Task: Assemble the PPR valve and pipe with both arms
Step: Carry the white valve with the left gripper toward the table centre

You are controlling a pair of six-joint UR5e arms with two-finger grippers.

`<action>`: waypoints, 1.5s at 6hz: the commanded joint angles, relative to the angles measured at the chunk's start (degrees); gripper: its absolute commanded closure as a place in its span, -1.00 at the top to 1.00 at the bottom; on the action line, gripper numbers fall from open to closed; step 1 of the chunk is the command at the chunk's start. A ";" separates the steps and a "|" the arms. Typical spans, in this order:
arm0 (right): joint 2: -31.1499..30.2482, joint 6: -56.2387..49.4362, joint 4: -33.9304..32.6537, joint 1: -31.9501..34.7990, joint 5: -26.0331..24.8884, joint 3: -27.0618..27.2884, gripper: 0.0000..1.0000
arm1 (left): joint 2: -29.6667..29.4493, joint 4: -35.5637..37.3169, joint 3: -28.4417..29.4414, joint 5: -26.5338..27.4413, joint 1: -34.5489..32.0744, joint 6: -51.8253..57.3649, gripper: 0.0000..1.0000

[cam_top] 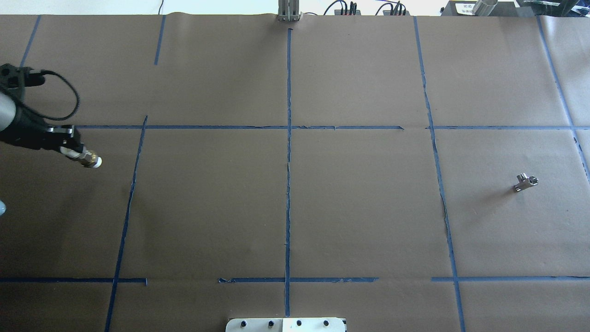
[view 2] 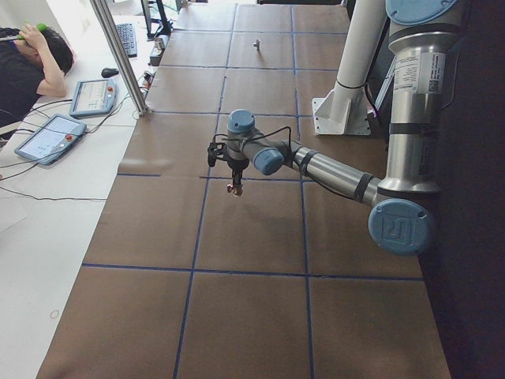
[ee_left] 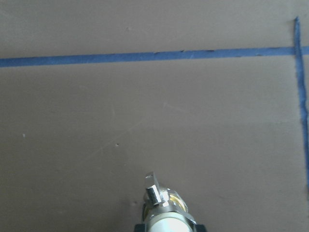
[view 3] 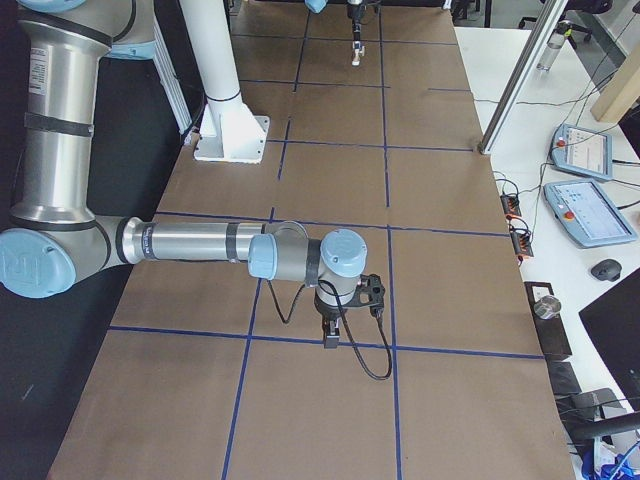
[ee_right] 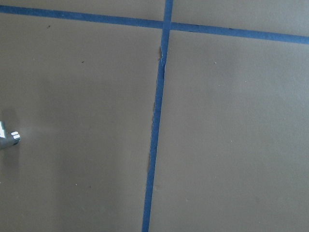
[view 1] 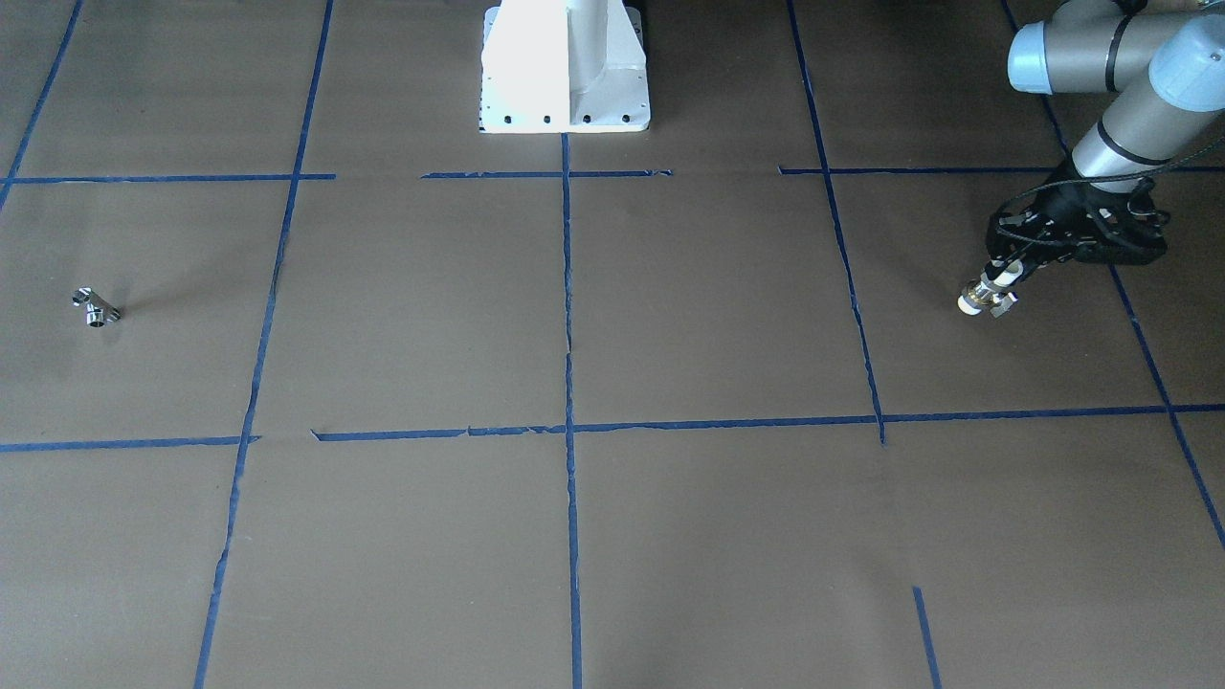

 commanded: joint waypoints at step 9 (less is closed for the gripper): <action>0.09 0.18 0.00 0.00 0.50 -0.27 1.00 | -44.57 16.69 23.99 15.09 26.21 -31.40 -1.00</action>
